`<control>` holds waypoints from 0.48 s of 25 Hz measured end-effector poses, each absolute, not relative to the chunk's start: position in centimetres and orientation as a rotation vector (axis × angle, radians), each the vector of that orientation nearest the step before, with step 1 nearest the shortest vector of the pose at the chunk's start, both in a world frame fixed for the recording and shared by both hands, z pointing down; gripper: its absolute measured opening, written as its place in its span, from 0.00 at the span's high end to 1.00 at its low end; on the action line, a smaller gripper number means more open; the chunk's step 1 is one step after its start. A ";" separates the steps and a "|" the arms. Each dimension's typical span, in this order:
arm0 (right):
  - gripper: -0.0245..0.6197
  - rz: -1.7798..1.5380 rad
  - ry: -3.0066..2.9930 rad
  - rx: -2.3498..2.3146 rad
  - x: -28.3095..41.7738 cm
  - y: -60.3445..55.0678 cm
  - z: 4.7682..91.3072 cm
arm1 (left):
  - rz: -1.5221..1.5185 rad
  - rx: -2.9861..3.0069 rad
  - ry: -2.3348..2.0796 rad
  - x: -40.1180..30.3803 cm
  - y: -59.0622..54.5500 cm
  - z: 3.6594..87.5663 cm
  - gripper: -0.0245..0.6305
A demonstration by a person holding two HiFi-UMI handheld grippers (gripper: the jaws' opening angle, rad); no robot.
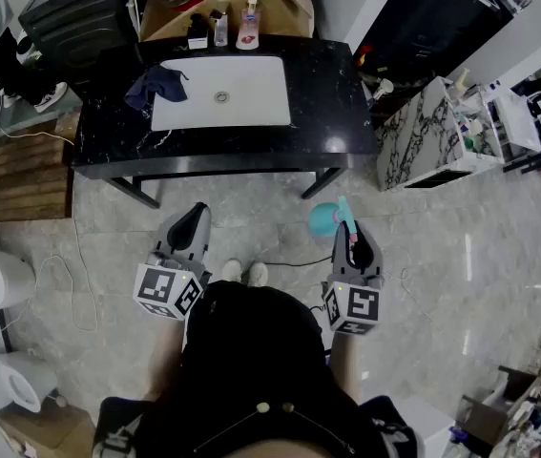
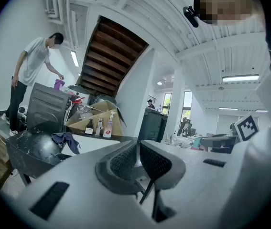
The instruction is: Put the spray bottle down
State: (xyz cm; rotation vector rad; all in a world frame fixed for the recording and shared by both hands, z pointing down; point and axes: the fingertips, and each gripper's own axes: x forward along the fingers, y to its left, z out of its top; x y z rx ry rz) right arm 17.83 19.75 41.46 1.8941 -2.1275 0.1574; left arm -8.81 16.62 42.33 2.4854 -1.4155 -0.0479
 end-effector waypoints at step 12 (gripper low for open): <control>0.86 0.183 -2.138 1.893 17.4 20.1 42.0 | -0.036 2.492 -1.414 -9.0 17.0 42.4 0.93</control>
